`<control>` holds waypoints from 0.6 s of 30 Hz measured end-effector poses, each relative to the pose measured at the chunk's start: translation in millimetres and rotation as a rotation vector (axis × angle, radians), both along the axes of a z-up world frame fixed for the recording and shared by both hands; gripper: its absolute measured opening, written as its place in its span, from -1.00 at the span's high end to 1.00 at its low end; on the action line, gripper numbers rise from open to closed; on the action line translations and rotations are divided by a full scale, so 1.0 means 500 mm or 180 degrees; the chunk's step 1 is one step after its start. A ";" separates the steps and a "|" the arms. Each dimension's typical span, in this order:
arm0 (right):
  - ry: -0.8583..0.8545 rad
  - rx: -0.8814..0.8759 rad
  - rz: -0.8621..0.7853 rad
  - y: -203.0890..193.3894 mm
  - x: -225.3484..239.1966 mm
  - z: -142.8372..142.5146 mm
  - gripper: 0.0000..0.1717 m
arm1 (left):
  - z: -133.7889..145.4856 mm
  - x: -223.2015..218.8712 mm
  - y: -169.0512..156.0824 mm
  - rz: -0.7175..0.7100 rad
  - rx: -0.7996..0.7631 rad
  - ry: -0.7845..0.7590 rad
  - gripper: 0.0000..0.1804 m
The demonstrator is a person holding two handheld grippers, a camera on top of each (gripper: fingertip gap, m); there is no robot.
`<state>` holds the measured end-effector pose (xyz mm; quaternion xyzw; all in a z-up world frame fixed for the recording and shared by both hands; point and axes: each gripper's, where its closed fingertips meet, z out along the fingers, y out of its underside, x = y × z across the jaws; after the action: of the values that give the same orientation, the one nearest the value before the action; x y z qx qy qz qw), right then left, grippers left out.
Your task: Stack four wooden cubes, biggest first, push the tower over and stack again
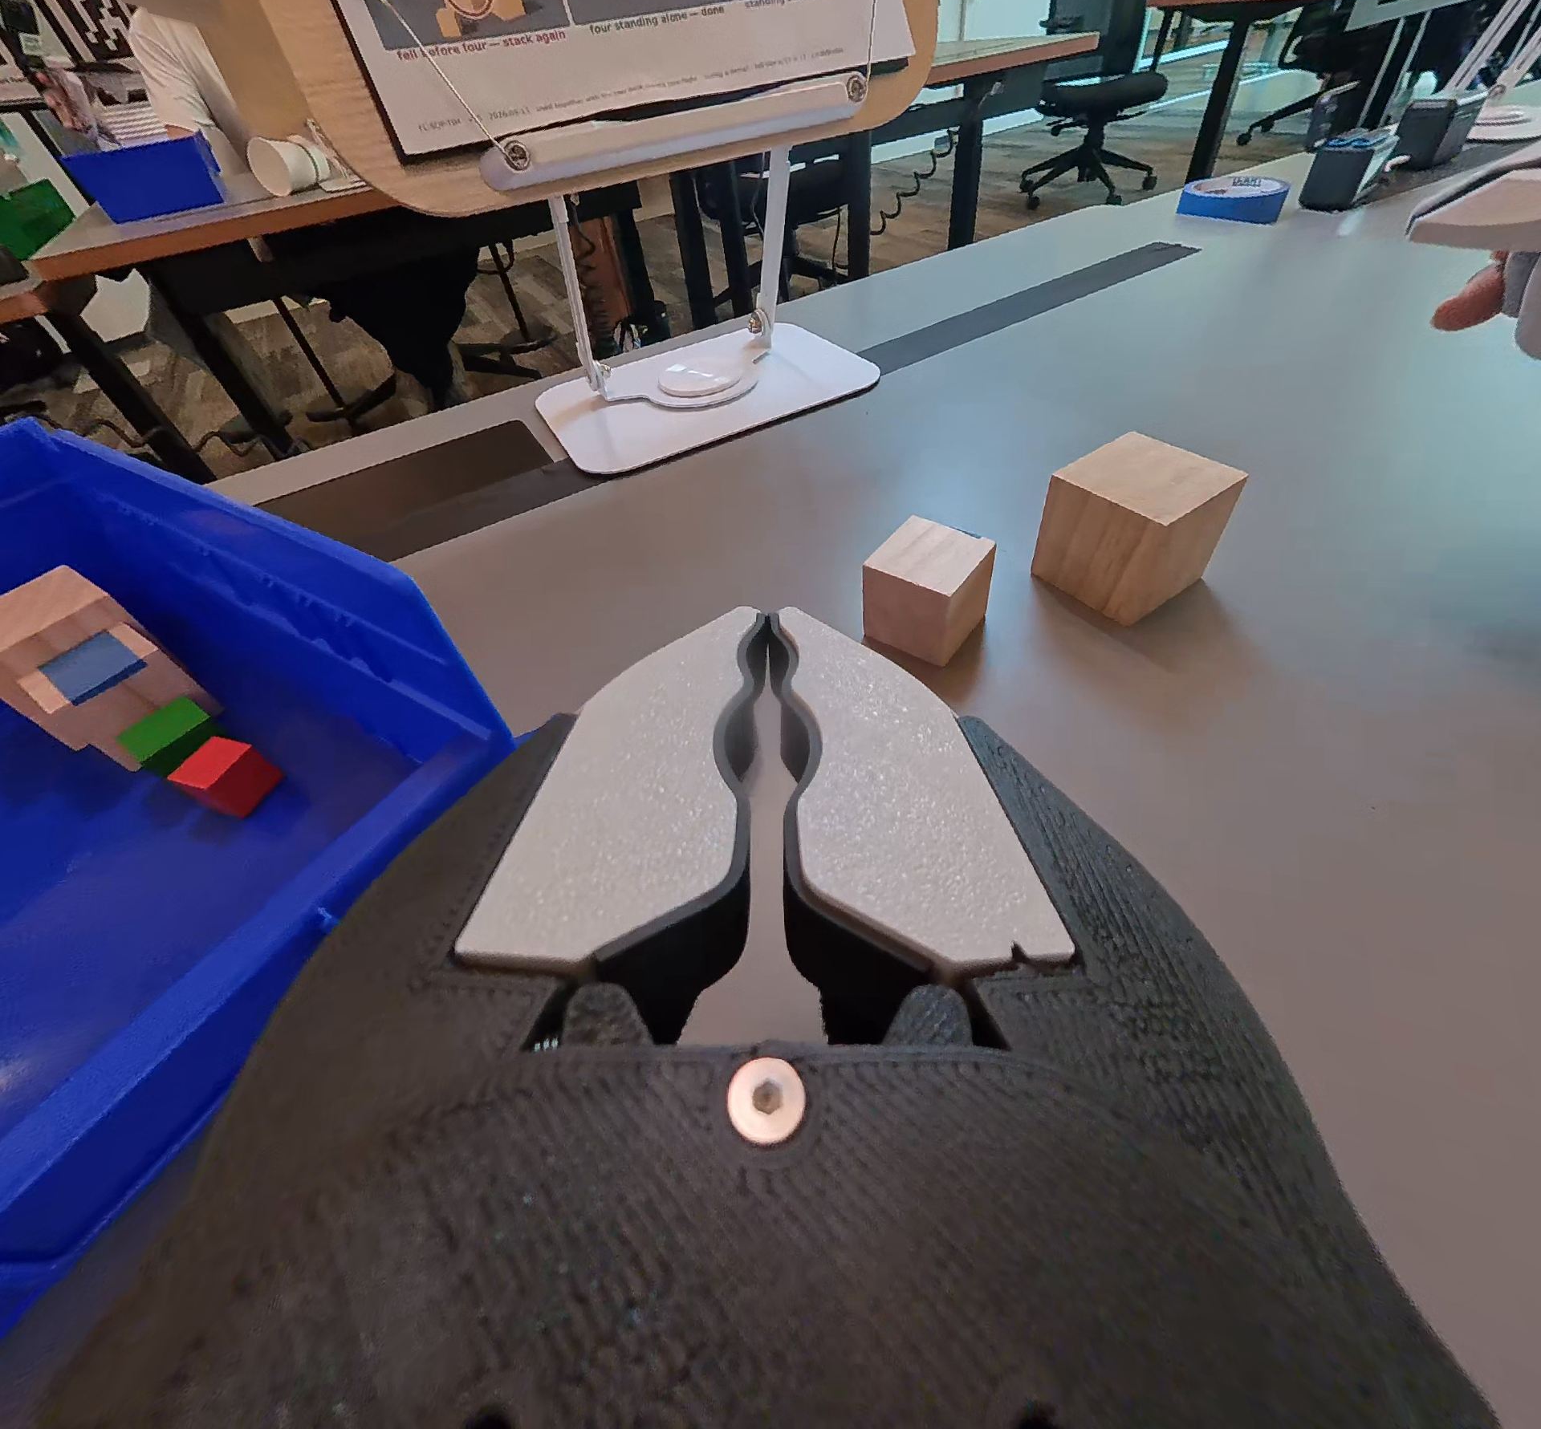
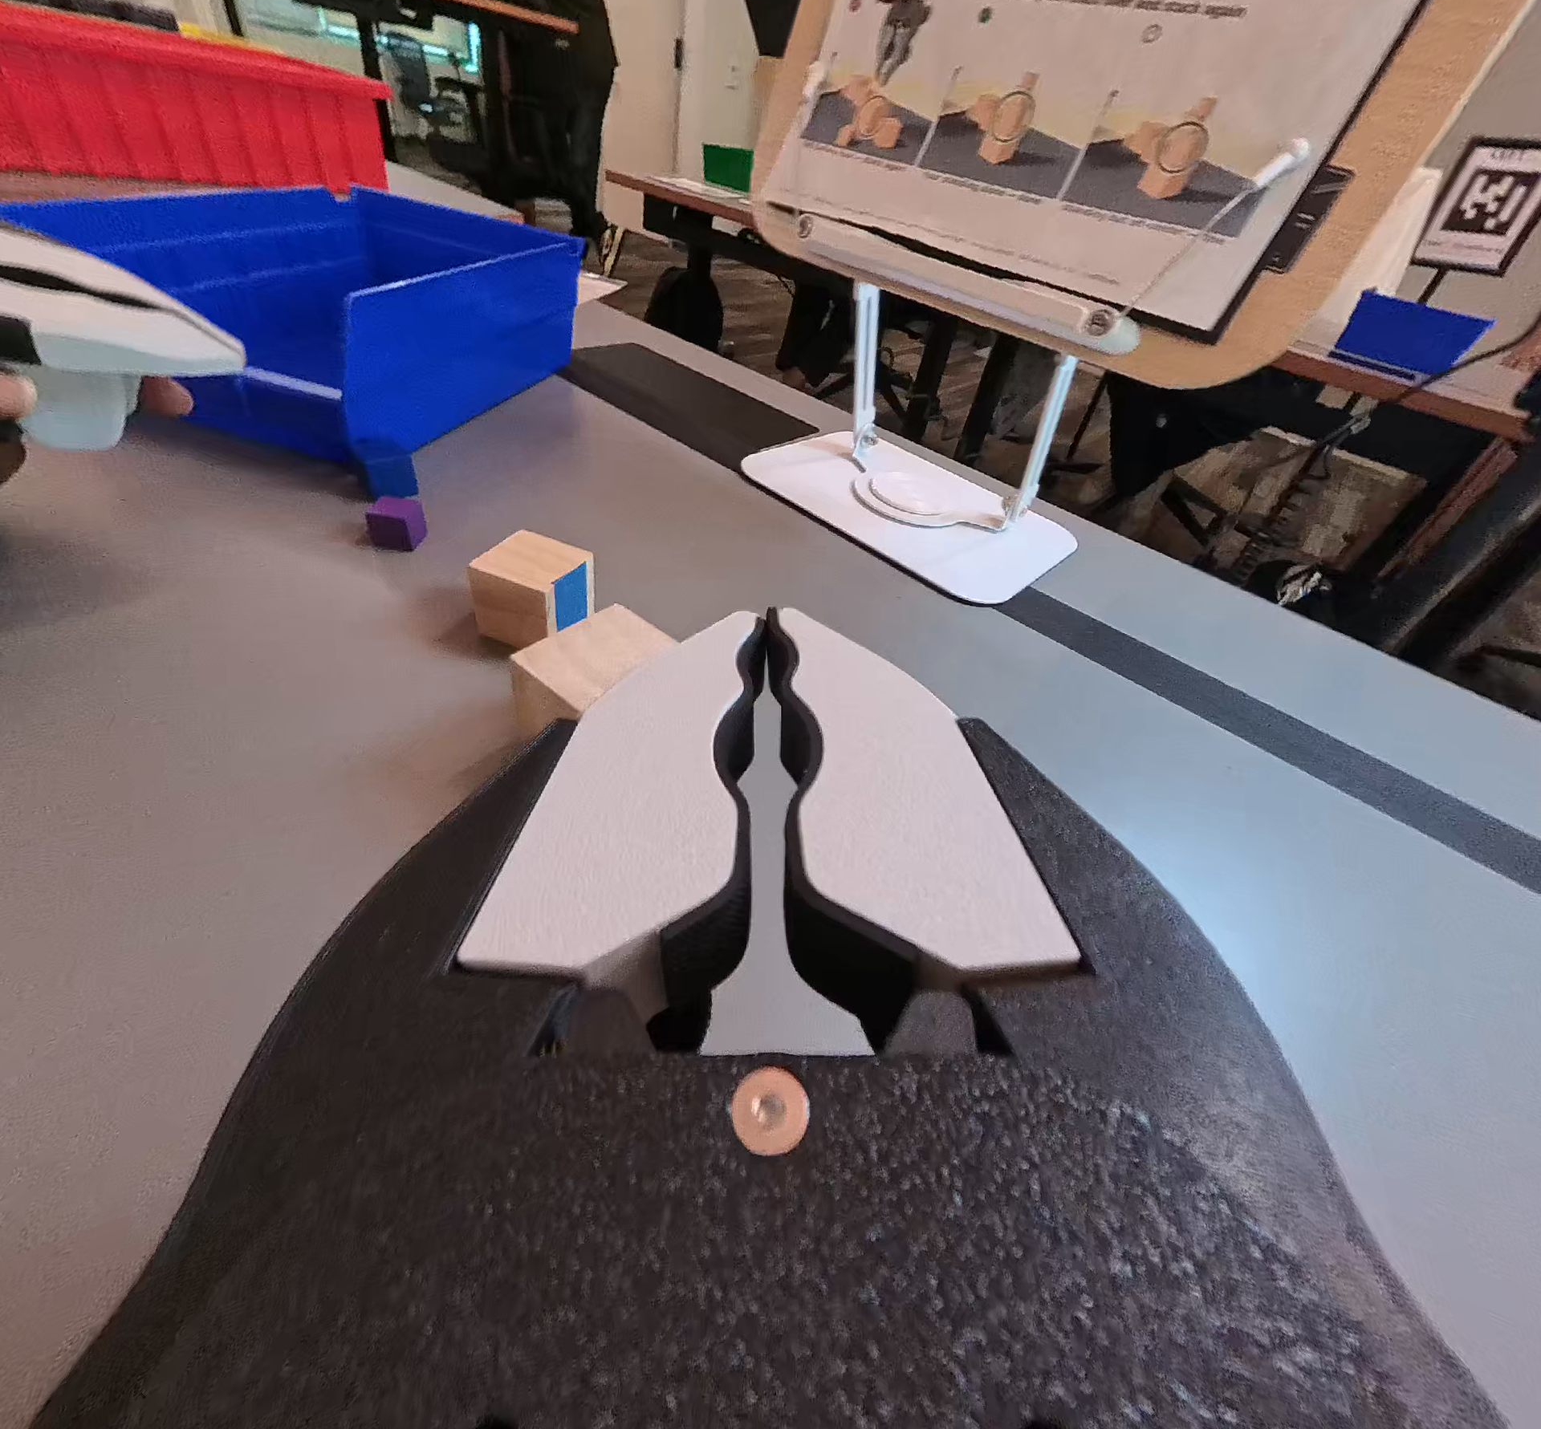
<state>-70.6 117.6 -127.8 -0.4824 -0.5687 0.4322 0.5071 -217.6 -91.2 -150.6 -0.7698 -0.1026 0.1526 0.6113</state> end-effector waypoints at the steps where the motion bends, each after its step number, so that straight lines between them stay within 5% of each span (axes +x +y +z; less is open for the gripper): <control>1: -0.0018 0.0065 0.0028 -0.006 -0.001 -0.003 1.00 | 0.000 0.000 0.000 -0.0003 0.0005 -0.0003 1.00; 13: -0.0101 0.0246 0.0302 -0.047 -0.008 -0.025 1.00 | 0.016 0.013 0.002 -0.0151 0.0118 0.0006 1.00; 18: -0.0172 0.0176 0.0381 -0.053 -0.010 -0.033 0.83 | 0.018 0.013 0.002 -0.0159 0.0128 0.0004 0.90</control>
<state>-75.5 91.3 -144.2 -0.4448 -0.6217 0.4326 0.4780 -211.0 -90.2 -141.9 -0.7596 -0.0860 0.1356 0.6303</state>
